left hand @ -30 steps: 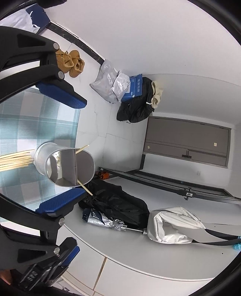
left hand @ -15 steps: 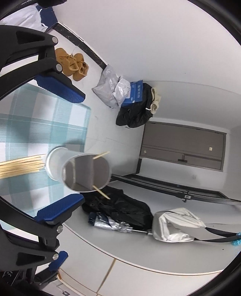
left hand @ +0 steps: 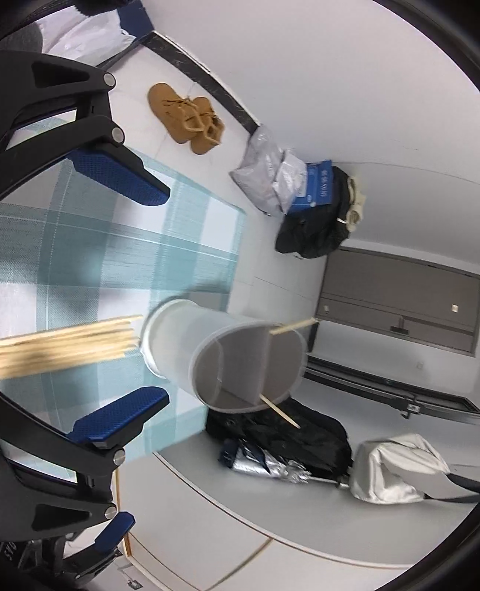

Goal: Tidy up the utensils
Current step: 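Move both grippers back down to the chopstick pile, then close the right gripper on one chopstick and lift it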

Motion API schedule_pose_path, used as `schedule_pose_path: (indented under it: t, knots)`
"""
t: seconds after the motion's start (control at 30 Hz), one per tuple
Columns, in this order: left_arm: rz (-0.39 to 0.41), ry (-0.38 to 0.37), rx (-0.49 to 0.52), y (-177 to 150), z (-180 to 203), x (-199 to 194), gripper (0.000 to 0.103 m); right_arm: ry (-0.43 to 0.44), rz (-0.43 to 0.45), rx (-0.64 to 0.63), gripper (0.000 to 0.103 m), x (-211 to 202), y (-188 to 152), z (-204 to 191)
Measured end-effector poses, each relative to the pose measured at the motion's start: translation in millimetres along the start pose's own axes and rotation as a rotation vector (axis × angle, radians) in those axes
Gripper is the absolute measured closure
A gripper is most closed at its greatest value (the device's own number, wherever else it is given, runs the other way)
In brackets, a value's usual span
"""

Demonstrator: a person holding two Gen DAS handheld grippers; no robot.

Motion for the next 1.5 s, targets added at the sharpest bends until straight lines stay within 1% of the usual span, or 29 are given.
schedule_pose_path:
  t: [0.13, 0.23, 0.27, 0.4, 0.5, 0.57, 0.63, 0.7, 0.77, 0.8, 0.87, 0.93, 1.07, 1.1, 1.17, 1.3, 1.43, 1.5]
  knots:
    - [-0.027, 0.014, 0.02, -12, -8, 11, 0.007, -0.005, -0.061, 0.017, 0.014, 17, -13, 5]
    - [-0.093, -0.018, -0.006, -15, -15, 21, 0.007, -0.015, -0.116, 0.026, 0.014, 32, -21, 7]
    - [-0.103, -0.017, -0.006, -14, -16, 23, 0.007, -0.008, -0.142, 0.033, 0.014, 38, -25, 9]
    - [-0.131, 0.008, -0.041, -9, -26, 35, 0.007, 0.005, -0.226, 0.027, 0.014, 58, -33, 10]
    - [-0.174, 0.028, -0.073, -7, -35, 45, 0.007, -0.001, -0.282, -0.005, 0.016, 76, -37, 8]
    - [-0.189, 0.032, -0.103, -2, -41, 48, 0.007, 0.002, -0.326, -0.016, 0.022, 88, -39, 7]
    - [-0.172, 0.044, -0.115, 2, -45, 47, 0.007, 0.021, -0.359, -0.026, 0.025, 101, -41, 5]
    - [-0.16, 0.06, -0.126, 6, -50, 46, 0.007, 0.016, -0.398, -0.046, 0.03, 112, -45, 2]
    - [-0.158, 0.066, -0.146, 8, -55, 46, 0.007, 0.003, -0.431, -0.07, 0.039, 124, -49, 1]
    - [-0.16, 0.067, -0.155, 8, -56, 46, 0.007, -0.009, -0.446, -0.081, 0.041, 129, -50, 0]
    - [-0.175, 0.065, -0.17, 7, -58, 48, 0.007, -0.018, -0.477, -0.089, 0.051, 138, -54, 0]
    - [-0.187, 0.068, -0.184, 7, -61, 50, 0.007, -0.028, -0.504, -0.093, 0.056, 145, -57, 0]
    - [-0.209, 0.063, -0.213, 7, -64, 51, 0.007, -0.037, -0.515, -0.098, 0.063, 150, -60, -1]
    - [-0.209, 0.065, -0.217, 8, -65, 51, 0.007, -0.046, -0.514, -0.099, 0.063, 149, -60, -2]
    - [-0.205, 0.069, -0.225, 8, -66, 50, 0.007, -0.045, -0.523, -0.102, 0.073, 148, -61, -5]
    - [-0.205, 0.064, -0.24, 11, -70, 51, 0.007, -0.06, -0.533, -0.16, 0.074, 146, -61, -13]
    - [-0.207, 0.065, -0.26, 12, -74, 52, 0.007, -0.058, -0.54, -0.17, 0.079, 150, -60, -12]
    - [-0.212, 0.059, -0.27, 11, -76, 52, 0.007, -0.063, -0.547, -0.178, 0.079, 150, -58, -13]
Point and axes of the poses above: each gripper's, at about its wrist camera, not at the fingertips, and x roughly the way its jaws point, z to its right, y to its top, the point moved 5 cm from there along x, roughly the way its jaws point, and after that the axes turned 7 degrees about y, right-handed, at the moved point
